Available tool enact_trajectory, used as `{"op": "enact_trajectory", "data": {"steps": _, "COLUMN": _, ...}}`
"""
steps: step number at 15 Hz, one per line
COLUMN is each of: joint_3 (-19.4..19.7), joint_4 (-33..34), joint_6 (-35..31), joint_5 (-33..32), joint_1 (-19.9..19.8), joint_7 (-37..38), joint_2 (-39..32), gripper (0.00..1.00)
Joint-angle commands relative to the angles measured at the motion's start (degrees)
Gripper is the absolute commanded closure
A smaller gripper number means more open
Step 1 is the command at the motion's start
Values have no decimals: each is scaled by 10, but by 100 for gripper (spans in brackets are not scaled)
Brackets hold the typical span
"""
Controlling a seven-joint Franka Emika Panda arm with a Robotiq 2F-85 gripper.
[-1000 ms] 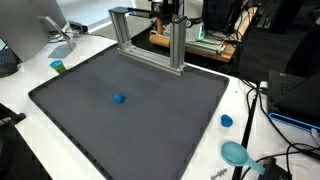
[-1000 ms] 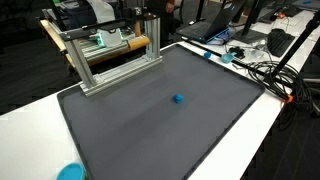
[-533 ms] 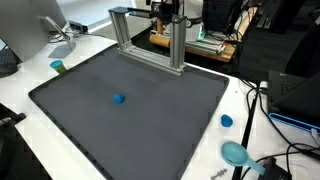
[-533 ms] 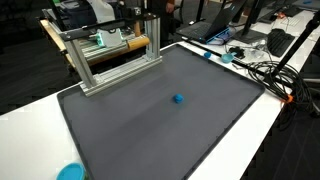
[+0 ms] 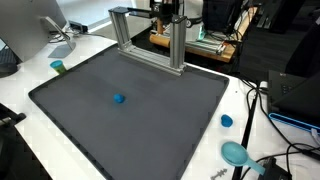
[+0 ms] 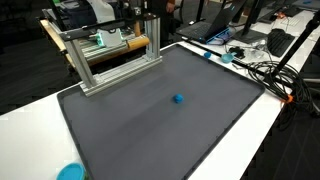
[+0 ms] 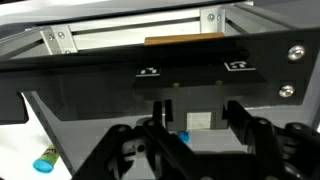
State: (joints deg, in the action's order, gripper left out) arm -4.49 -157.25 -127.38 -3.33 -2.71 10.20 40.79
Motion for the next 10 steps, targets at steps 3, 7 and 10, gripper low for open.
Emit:
{"op": "enact_trajectory", "data": {"steps": 3, "joint_3": 14, "joint_4": 1, "joint_6": 9, "joint_5": 9, "joint_1": 8, "joint_7": -19, "joint_2": 3, "gripper": 7}}
{"op": "enact_trajectory", "data": {"steps": 7, "joint_3": 32, "joint_4": 1, "joint_6": 12, "joint_5": 16, "joint_1": 12, "joint_7": -42, "joint_2": 3, "gripper": 24}}
{"op": "enact_trajectory", "data": {"steps": 10, "joint_3": 39, "joint_4": 1, "joint_6": 13, "joint_5": 20, "joint_1": 13, "joint_7": -54, "joint_2": 2, "gripper": 24}}
